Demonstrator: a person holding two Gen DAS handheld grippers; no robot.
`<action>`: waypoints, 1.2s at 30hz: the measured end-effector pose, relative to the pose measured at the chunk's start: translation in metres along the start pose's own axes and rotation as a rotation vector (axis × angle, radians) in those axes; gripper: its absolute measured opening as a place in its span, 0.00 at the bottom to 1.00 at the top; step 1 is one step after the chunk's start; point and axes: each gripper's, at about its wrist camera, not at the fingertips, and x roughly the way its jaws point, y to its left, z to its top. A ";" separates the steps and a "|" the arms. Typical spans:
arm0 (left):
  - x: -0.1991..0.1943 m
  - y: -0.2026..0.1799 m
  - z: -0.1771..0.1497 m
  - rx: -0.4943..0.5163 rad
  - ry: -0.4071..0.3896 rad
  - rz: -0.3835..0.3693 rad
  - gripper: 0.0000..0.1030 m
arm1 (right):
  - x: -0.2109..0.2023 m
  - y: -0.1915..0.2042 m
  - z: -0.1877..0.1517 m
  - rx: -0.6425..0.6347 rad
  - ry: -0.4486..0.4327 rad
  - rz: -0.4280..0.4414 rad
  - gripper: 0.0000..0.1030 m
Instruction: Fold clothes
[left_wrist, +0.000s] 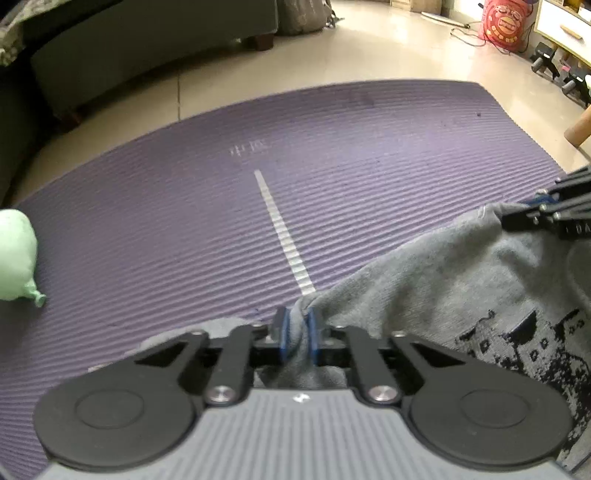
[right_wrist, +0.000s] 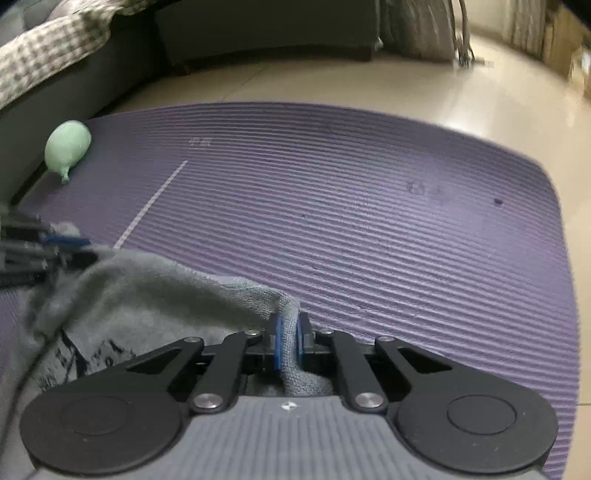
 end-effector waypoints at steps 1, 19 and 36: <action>-0.007 0.000 -0.001 0.002 -0.013 0.003 0.03 | -0.008 0.003 -0.003 -0.004 -0.022 -0.001 0.06; -0.087 -0.027 -0.117 0.253 0.191 -0.176 0.06 | -0.116 0.082 -0.122 -0.185 0.004 0.122 0.07; -0.058 0.006 -0.018 0.118 0.008 -0.068 0.54 | -0.136 0.066 -0.079 -0.146 -0.094 0.004 0.31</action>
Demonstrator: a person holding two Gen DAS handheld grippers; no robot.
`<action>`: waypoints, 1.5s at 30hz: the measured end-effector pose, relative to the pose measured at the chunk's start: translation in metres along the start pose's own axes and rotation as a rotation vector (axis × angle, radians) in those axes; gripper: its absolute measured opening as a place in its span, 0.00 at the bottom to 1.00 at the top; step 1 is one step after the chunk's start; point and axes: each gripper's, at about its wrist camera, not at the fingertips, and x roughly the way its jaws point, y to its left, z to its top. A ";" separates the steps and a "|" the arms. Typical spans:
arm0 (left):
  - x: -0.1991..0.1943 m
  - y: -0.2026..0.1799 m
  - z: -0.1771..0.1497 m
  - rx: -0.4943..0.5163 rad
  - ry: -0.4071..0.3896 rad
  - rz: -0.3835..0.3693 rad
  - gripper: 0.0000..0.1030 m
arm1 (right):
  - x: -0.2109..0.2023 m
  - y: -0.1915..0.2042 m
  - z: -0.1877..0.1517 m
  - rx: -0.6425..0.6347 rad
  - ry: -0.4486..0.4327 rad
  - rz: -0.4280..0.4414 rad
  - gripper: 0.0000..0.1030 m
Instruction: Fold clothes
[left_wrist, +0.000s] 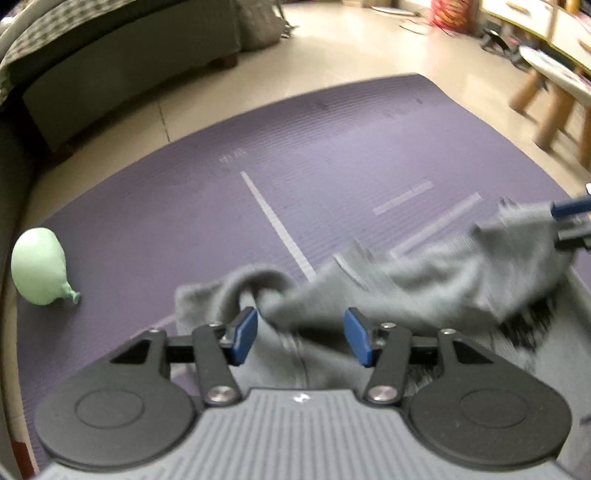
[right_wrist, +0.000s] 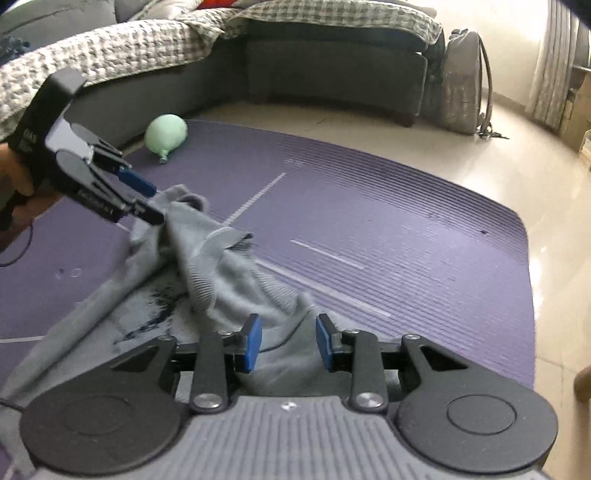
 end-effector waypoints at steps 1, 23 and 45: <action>0.004 0.002 0.005 -0.010 -0.005 0.003 0.54 | 0.004 -0.004 0.000 0.008 0.008 -0.006 0.31; 0.052 -0.014 0.010 0.038 0.055 -0.177 0.06 | 0.047 -0.028 -0.006 0.045 0.063 0.033 0.06; 0.055 -0.001 0.070 -0.140 -0.295 0.307 0.06 | 0.136 -0.048 0.111 -0.040 -0.150 -0.374 0.04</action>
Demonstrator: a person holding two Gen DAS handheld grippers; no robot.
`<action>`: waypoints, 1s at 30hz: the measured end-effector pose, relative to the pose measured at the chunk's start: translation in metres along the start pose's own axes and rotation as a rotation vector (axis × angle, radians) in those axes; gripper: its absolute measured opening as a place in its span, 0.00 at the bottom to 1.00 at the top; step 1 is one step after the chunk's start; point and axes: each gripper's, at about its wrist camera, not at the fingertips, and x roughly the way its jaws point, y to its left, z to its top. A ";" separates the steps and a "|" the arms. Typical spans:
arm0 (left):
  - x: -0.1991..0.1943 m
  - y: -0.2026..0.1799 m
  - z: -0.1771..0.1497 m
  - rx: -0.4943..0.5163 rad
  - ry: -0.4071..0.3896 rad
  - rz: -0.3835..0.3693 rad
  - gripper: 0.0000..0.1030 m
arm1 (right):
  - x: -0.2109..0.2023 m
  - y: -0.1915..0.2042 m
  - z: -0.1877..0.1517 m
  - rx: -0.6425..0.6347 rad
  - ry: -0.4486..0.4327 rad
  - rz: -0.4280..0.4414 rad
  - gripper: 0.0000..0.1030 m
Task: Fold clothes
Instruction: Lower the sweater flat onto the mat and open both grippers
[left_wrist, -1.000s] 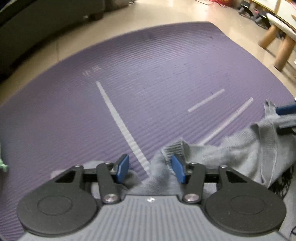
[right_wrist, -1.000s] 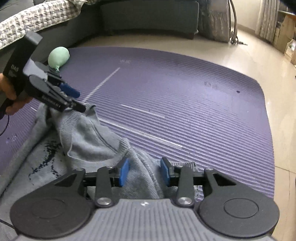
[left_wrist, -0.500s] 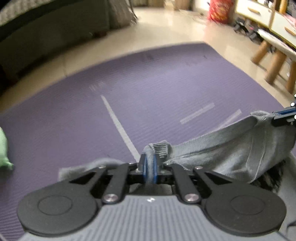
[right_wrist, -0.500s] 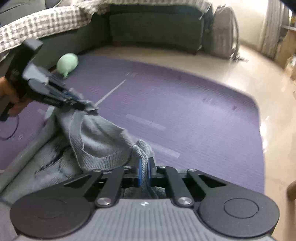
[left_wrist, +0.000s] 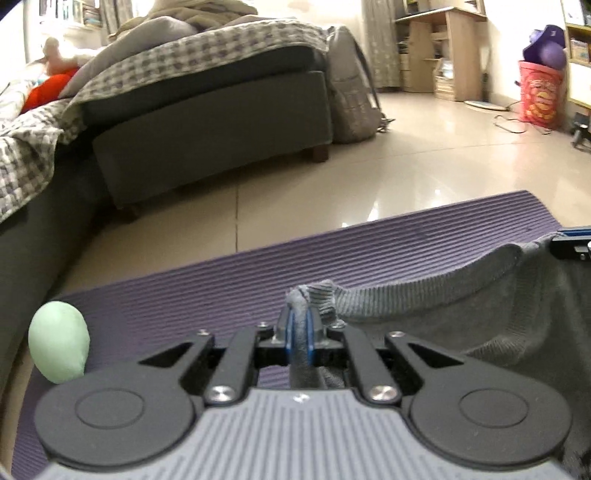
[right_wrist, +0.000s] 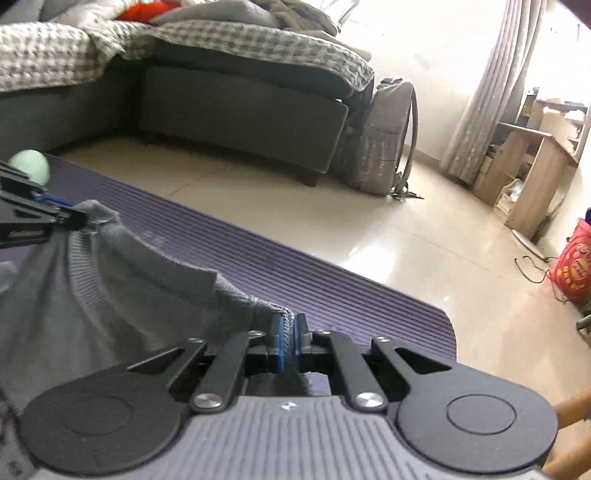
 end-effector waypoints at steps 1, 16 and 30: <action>0.004 -0.002 -0.002 0.008 0.011 0.015 0.06 | 0.006 0.000 0.001 0.004 0.011 -0.002 0.04; -0.007 0.000 -0.018 -0.069 0.173 -0.053 0.63 | 0.017 -0.062 -0.022 0.255 0.139 0.054 0.47; -0.033 -0.040 -0.050 -0.030 0.271 -0.173 0.74 | -0.029 -0.082 -0.107 0.309 0.319 0.163 0.43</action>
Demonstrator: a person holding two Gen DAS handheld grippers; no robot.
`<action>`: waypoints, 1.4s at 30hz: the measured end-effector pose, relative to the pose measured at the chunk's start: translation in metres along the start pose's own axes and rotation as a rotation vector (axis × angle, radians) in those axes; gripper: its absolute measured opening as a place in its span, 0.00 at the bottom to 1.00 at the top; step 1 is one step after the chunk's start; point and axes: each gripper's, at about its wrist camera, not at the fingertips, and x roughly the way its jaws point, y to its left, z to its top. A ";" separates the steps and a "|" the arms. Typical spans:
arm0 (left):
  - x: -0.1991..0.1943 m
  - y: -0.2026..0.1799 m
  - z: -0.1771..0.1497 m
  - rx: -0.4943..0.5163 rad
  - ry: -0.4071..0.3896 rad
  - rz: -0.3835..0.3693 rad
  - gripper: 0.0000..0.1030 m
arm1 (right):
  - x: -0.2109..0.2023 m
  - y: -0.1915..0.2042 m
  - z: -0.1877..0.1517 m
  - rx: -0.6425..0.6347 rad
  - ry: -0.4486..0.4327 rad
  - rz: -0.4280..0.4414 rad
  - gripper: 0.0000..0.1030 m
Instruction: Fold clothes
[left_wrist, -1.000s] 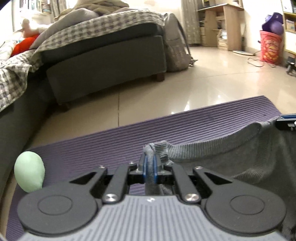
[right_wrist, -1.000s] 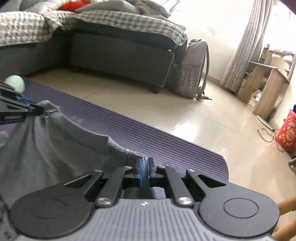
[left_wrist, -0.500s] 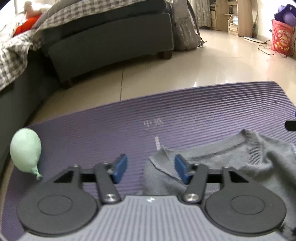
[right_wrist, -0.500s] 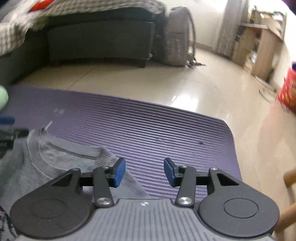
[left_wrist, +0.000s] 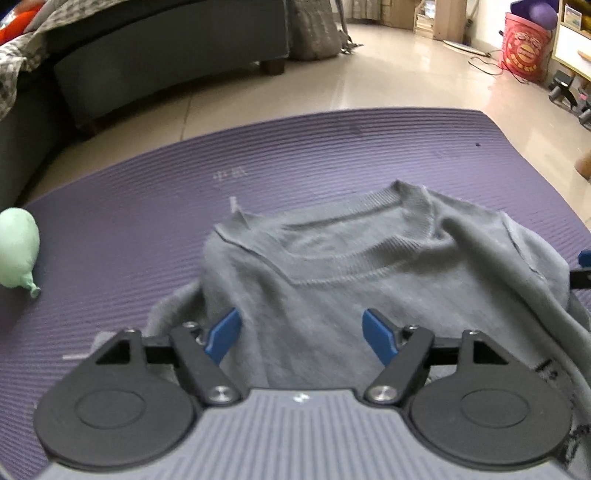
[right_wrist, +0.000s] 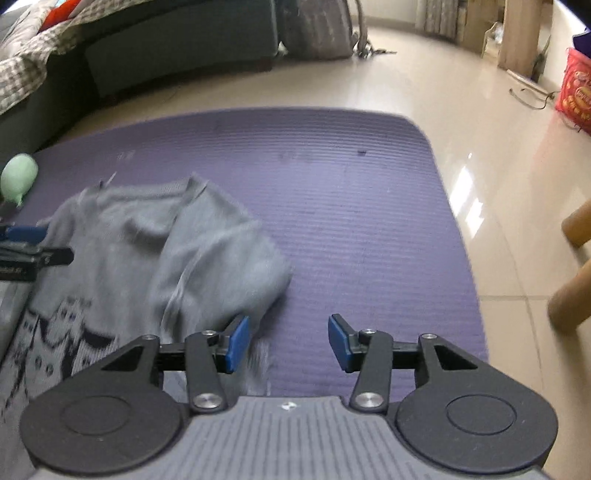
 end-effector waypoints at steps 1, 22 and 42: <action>0.001 -0.002 -0.001 -0.004 0.007 -0.003 0.74 | 0.003 0.001 -0.001 -0.009 0.008 -0.003 0.39; -0.003 -0.015 -0.021 0.032 0.088 0.008 0.77 | -0.049 -0.011 -0.033 0.011 0.038 -0.398 0.00; 0.005 -0.012 -0.029 -0.017 0.093 0.004 0.99 | -0.010 -0.040 -0.009 0.116 0.027 -0.198 0.27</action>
